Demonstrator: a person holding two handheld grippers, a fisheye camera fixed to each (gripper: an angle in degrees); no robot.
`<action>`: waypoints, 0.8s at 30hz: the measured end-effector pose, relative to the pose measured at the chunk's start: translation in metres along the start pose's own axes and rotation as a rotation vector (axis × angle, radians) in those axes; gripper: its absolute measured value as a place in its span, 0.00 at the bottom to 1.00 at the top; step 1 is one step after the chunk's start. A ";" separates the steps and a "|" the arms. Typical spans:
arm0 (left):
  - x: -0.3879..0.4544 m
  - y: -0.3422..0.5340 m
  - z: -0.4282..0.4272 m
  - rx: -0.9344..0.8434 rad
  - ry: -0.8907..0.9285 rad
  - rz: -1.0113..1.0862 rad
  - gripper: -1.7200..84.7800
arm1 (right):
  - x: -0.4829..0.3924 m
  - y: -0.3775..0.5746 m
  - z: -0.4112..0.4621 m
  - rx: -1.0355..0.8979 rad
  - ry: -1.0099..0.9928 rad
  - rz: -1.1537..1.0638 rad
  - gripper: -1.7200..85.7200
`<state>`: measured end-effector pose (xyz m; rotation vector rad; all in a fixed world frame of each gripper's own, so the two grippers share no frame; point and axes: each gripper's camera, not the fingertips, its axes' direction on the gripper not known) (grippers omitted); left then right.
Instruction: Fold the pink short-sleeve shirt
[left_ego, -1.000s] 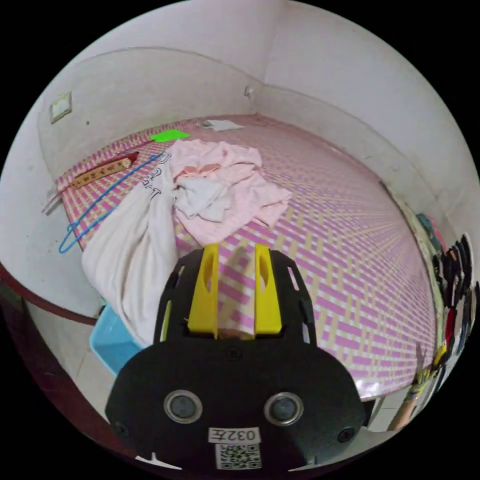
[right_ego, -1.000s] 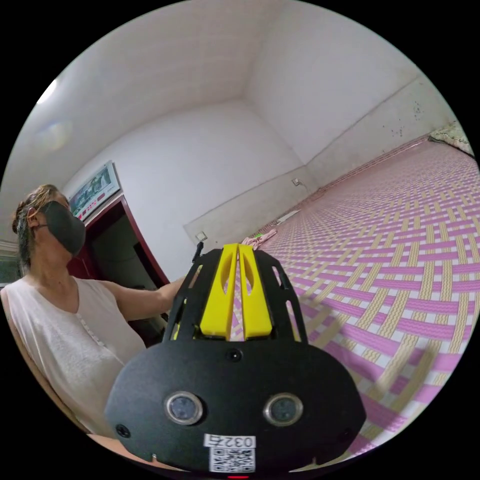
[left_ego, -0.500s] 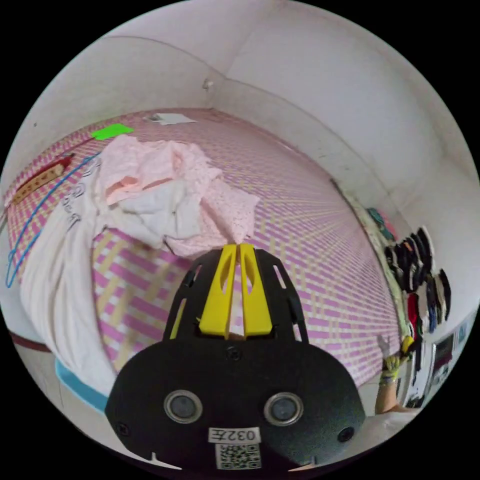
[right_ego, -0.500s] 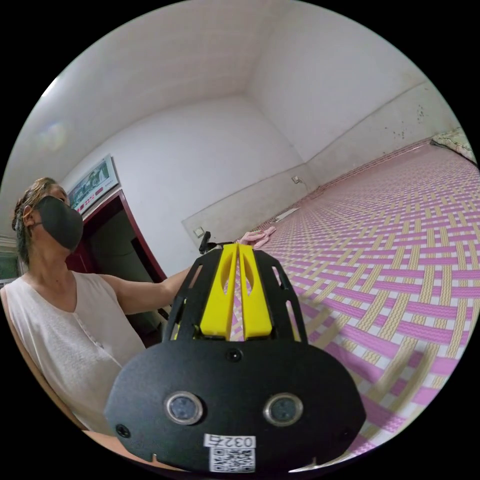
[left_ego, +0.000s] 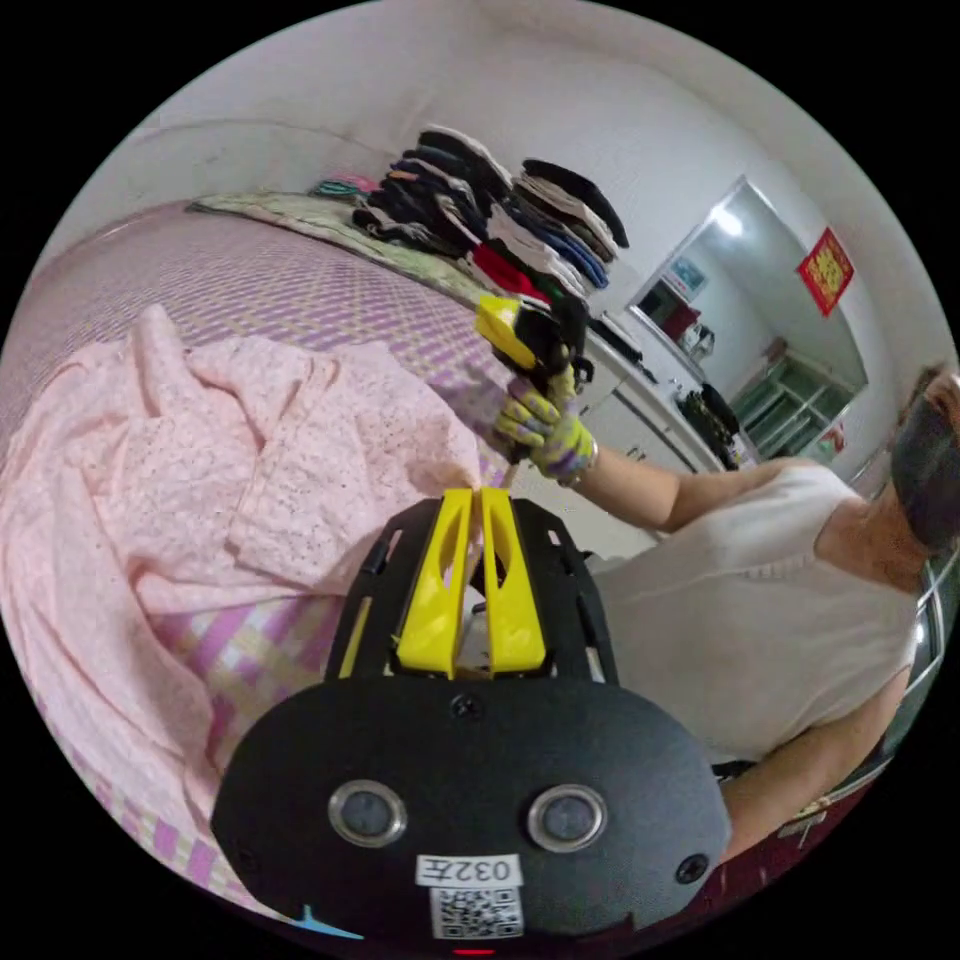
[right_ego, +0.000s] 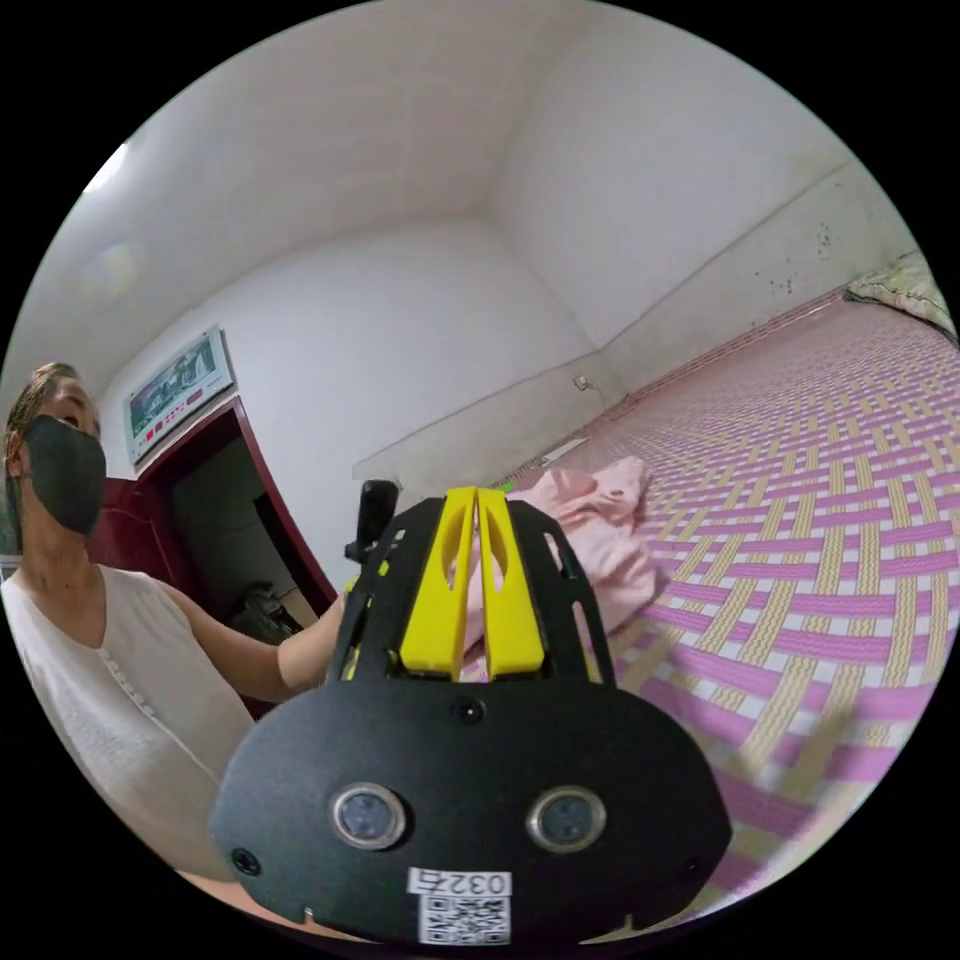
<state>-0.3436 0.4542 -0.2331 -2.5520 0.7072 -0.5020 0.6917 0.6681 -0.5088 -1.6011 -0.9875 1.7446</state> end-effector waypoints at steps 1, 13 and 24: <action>0.005 0.007 -0.001 -0.003 -0.012 0.004 0.01 | 0.001 -0.001 -0.001 0.014 -0.009 0.000 0.01; 0.016 0.162 -0.066 0.509 -0.295 -0.409 0.11 | -0.003 -0.004 -0.012 -0.148 0.325 0.214 0.09; -0.058 0.119 -0.034 0.397 -0.386 -0.601 0.04 | 0.028 -0.034 0.116 -0.459 0.393 0.324 0.06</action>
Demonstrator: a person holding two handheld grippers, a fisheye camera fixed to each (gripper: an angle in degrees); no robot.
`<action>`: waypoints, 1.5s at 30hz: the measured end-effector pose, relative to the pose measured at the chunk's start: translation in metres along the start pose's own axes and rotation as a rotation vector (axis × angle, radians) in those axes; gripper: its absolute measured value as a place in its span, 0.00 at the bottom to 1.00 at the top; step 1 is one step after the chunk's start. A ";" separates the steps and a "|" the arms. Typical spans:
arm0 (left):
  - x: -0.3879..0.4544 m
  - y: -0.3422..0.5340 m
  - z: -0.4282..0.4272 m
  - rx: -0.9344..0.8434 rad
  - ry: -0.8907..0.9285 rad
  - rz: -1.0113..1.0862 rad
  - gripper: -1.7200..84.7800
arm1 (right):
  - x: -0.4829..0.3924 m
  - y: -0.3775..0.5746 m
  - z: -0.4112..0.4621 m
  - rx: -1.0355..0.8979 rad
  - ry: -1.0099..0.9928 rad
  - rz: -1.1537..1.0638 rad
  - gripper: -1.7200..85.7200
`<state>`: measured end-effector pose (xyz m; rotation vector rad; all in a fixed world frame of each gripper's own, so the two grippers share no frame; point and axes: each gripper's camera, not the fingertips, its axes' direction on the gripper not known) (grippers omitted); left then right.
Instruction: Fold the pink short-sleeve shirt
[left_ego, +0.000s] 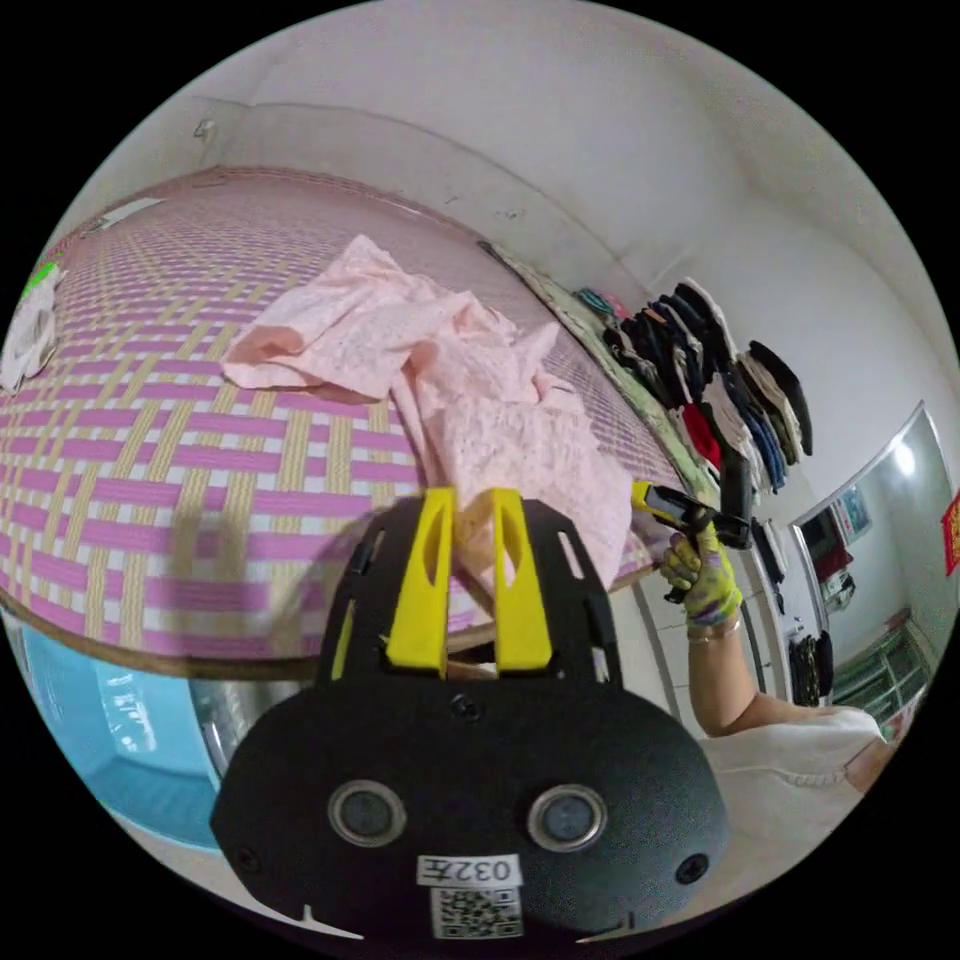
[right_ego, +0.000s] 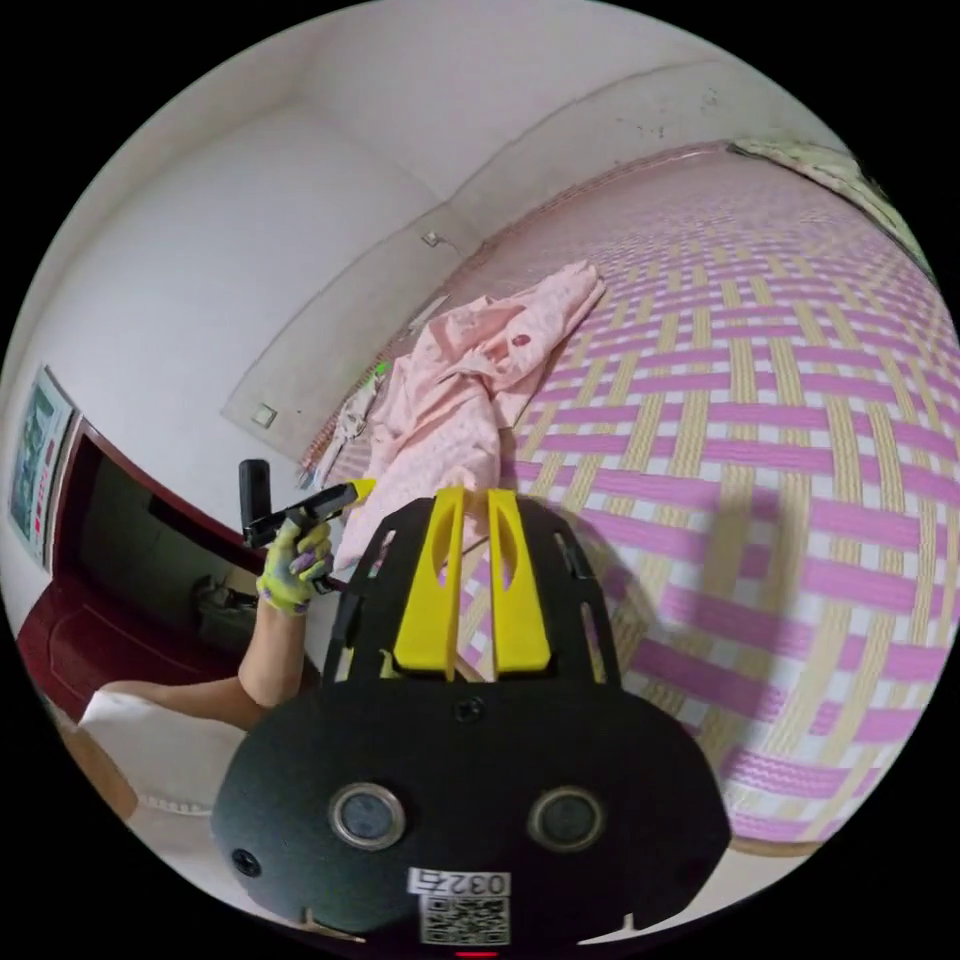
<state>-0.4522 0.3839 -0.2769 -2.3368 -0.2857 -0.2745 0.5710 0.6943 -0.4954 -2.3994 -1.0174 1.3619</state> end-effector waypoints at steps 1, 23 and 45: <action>0.001 -0.002 0.001 0.008 0.014 0.011 0.03 | -0.004 -0.004 0.001 -0.006 0.026 -0.008 0.06; -0.046 0.128 -0.100 0.406 0.147 0.070 0.01 | -0.013 0.135 -0.067 0.241 0.059 -0.056 0.10; 0.004 -0.036 -0.014 0.060 0.025 0.023 0.01 | -0.050 0.014 0.081 -0.300 0.523 -0.249 0.01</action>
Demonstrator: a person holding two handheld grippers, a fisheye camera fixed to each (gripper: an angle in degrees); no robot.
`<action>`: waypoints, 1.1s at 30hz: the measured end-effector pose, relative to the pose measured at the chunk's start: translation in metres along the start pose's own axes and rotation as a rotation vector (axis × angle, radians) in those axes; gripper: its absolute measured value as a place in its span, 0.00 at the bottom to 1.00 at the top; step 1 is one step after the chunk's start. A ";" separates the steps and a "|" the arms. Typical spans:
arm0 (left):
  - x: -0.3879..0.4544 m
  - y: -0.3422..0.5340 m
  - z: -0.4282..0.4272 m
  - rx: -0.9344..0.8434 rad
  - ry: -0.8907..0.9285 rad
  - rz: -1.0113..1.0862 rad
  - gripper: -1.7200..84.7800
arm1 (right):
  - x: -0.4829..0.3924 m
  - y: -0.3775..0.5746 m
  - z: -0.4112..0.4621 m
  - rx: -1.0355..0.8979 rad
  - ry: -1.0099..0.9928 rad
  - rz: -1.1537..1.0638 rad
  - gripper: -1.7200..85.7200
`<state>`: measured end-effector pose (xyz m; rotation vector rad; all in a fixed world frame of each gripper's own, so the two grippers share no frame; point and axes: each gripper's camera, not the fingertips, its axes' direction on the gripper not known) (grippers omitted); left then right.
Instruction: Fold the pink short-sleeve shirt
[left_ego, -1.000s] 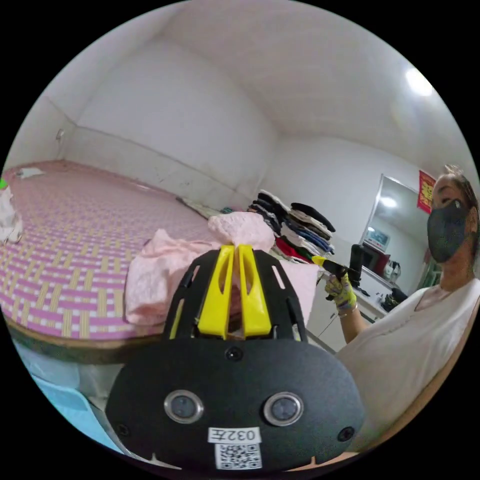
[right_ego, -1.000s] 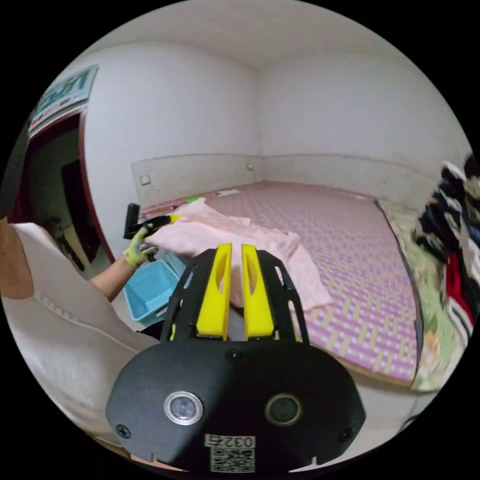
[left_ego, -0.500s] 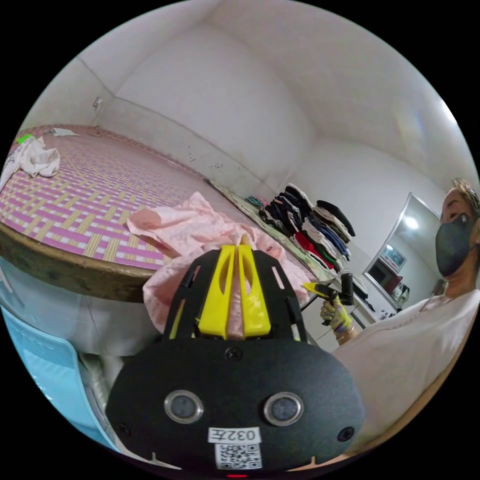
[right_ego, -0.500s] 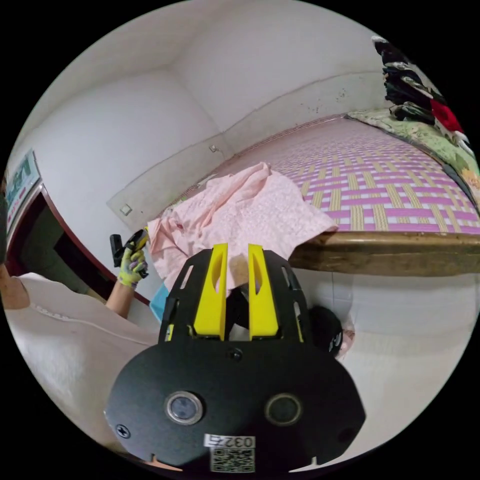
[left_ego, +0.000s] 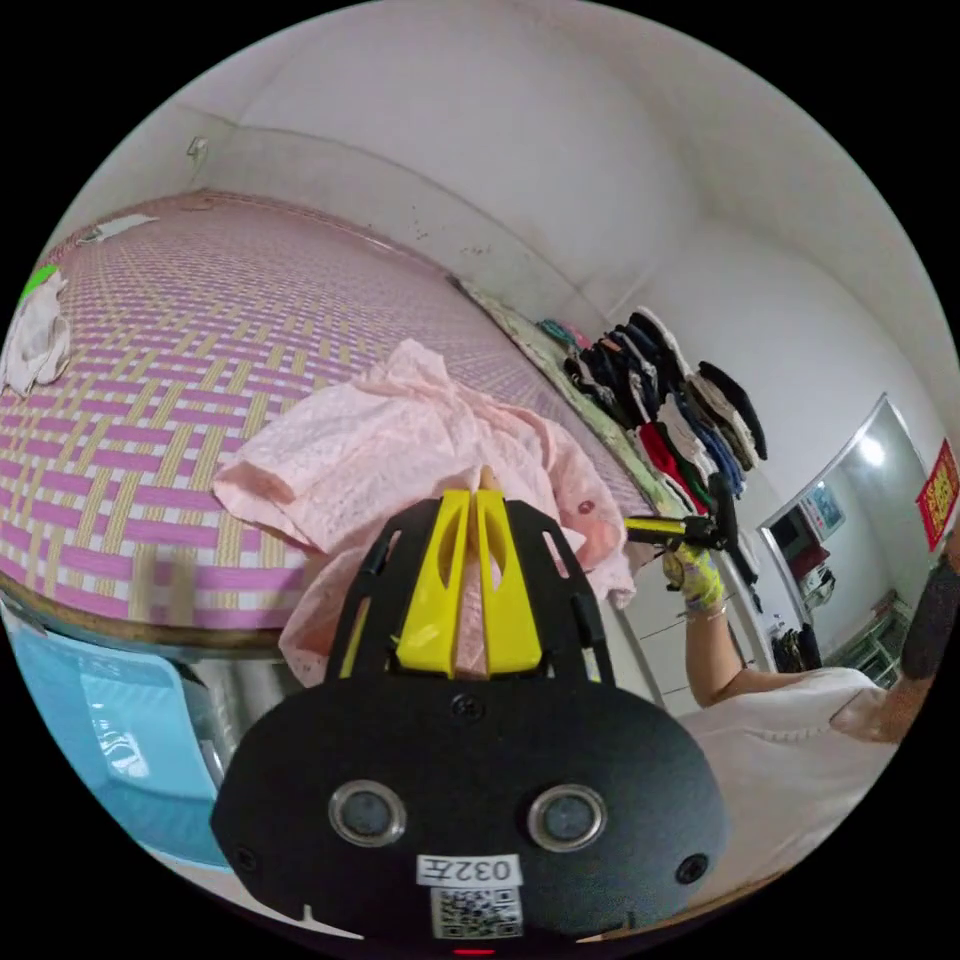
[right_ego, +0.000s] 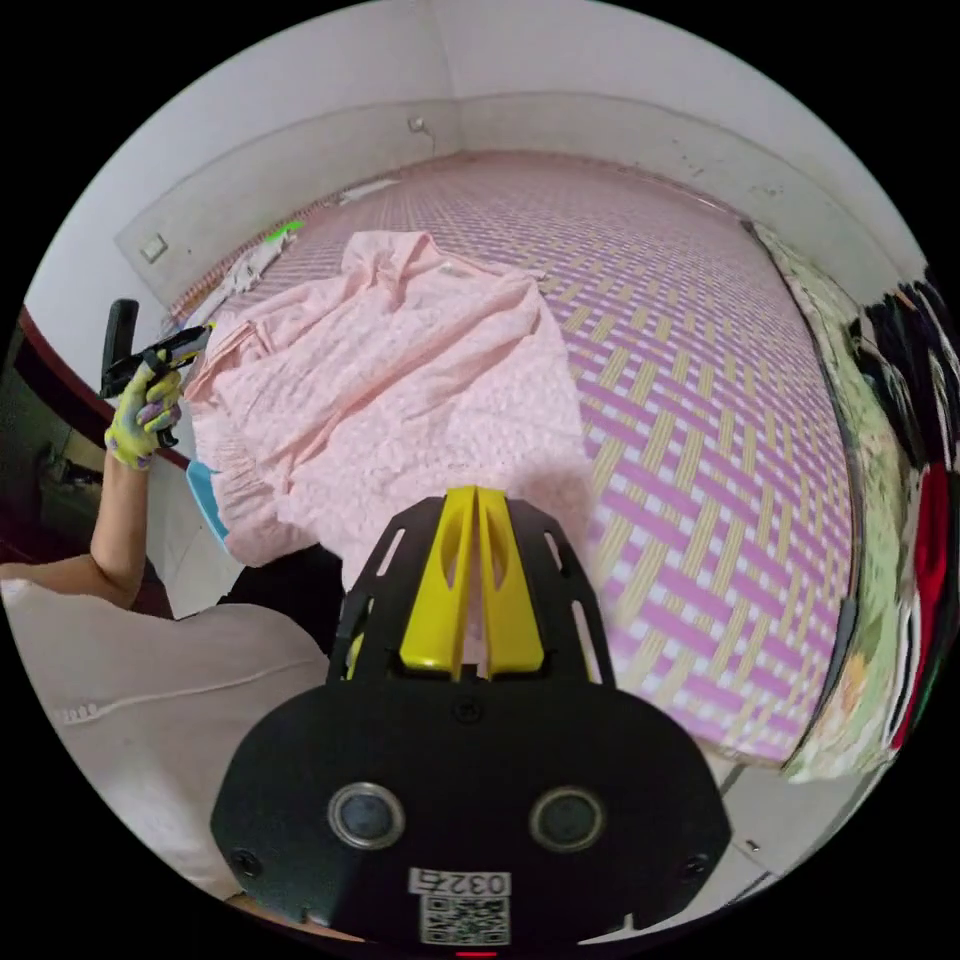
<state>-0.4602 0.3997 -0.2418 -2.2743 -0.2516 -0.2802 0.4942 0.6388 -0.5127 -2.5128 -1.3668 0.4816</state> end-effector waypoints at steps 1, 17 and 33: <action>0.001 -0.008 0.007 -0.024 -0.021 0.002 0.01 | 0.004 -0.011 0.003 -0.019 0.006 -0.007 0.01; 0.004 -0.123 0.071 0.102 -0.039 -0.037 0.01 | 0.067 -0.015 -0.082 0.456 0.200 -0.003 0.01; -0.078 0.058 -0.042 0.393 0.365 -0.008 0.02 | 0.068 0.224 0.012 0.421 -0.692 0.067 0.15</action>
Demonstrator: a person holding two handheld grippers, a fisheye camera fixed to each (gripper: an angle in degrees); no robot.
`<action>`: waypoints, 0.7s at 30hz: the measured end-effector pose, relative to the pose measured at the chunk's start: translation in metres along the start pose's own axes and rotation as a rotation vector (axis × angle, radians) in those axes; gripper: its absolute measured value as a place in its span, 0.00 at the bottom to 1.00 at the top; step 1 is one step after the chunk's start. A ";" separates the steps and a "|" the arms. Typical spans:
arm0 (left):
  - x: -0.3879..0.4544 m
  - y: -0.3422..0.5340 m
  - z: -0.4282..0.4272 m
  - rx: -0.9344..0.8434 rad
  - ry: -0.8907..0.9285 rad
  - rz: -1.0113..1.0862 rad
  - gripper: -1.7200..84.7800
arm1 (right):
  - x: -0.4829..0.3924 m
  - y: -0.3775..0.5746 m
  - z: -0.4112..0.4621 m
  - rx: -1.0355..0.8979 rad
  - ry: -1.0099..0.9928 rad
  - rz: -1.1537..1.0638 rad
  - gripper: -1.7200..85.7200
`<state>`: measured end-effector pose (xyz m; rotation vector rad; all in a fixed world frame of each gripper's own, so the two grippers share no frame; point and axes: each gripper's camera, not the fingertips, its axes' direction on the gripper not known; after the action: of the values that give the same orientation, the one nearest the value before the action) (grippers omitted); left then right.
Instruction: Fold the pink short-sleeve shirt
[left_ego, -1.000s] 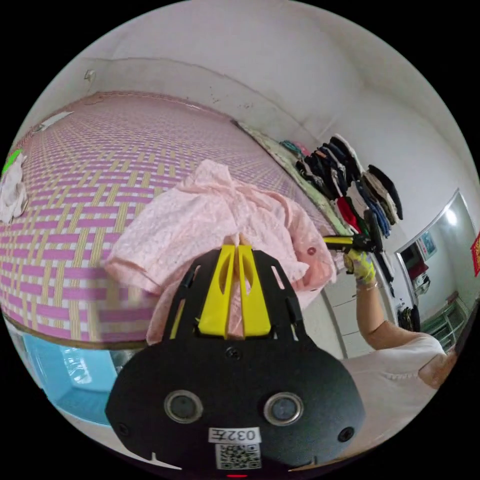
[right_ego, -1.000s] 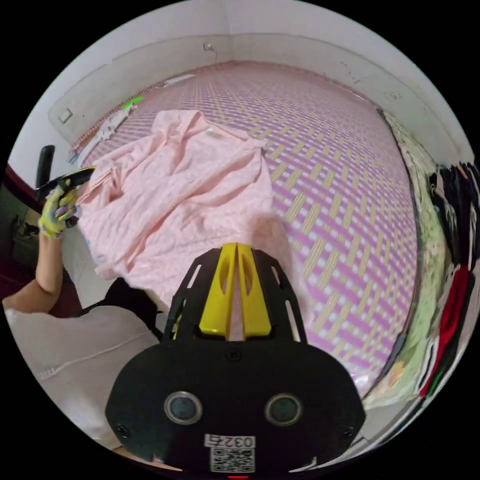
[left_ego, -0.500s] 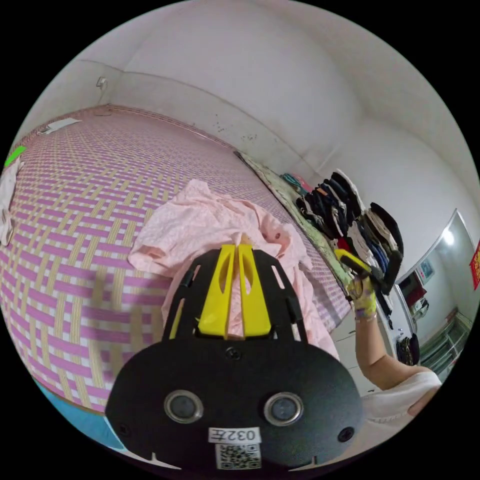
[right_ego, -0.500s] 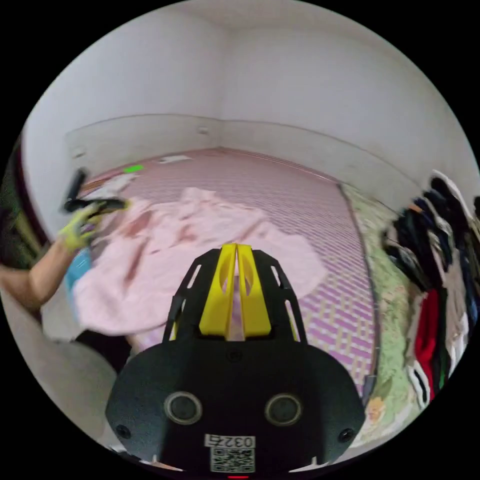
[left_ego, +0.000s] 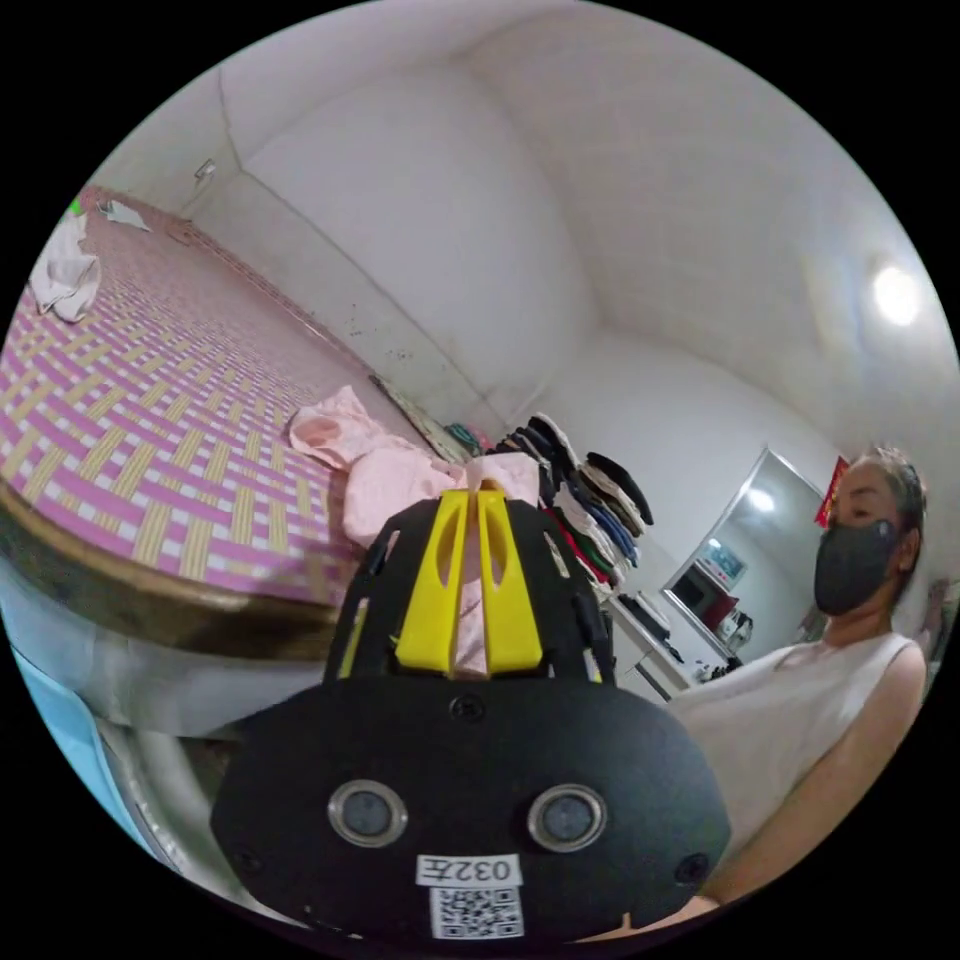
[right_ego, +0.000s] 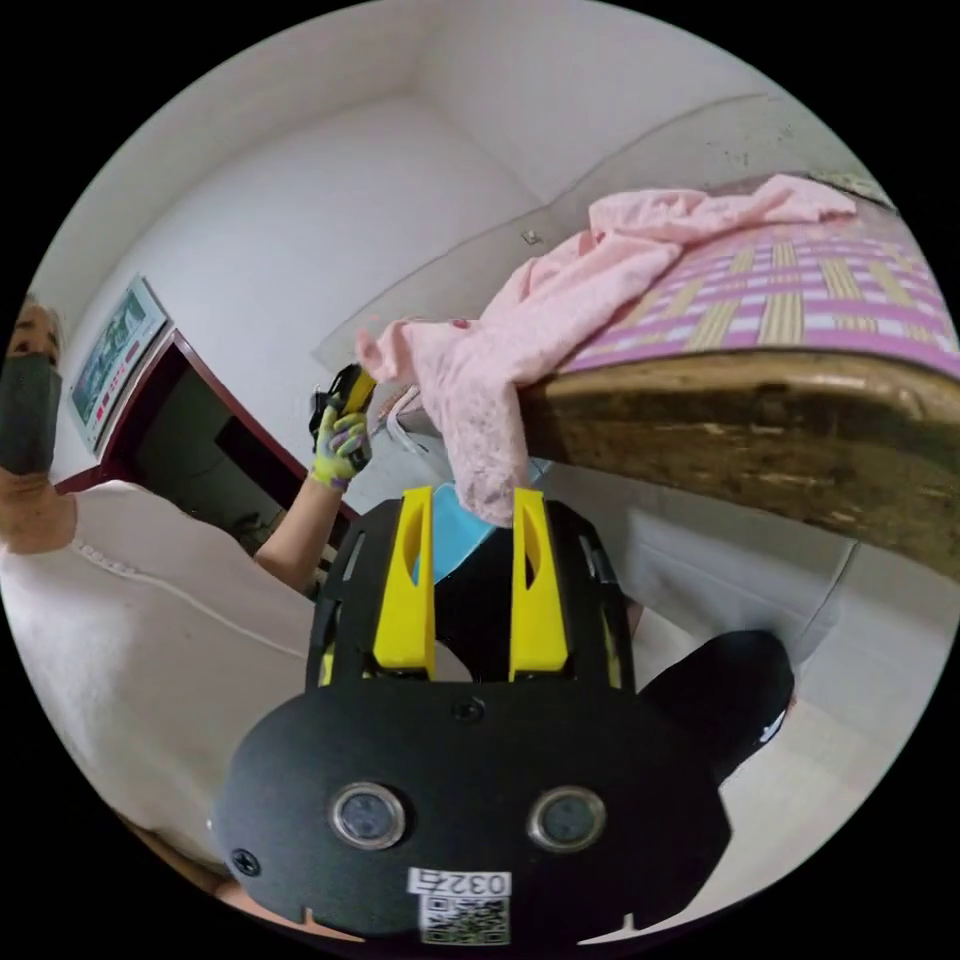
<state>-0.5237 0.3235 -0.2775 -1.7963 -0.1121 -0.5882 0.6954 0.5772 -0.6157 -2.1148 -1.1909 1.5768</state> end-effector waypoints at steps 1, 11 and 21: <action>-0.005 0.007 -0.006 -0.006 -0.009 -0.011 0.02 | 0.004 -0.001 0.001 -0.001 -0.007 -0.002 0.16; -0.070 0.078 -0.036 -0.179 -0.118 -0.184 0.16 | 0.050 -0.005 0.016 -0.042 -0.069 0.024 0.19; -0.117 0.099 -0.009 -0.048 0.336 -0.188 0.15 | 0.037 -0.014 -0.013 -0.002 -0.152 0.002 0.02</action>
<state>-0.5915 0.3102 -0.4139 -1.7188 -0.0368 -1.0263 0.7035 0.6170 -0.6273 -2.0287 -1.2371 1.7650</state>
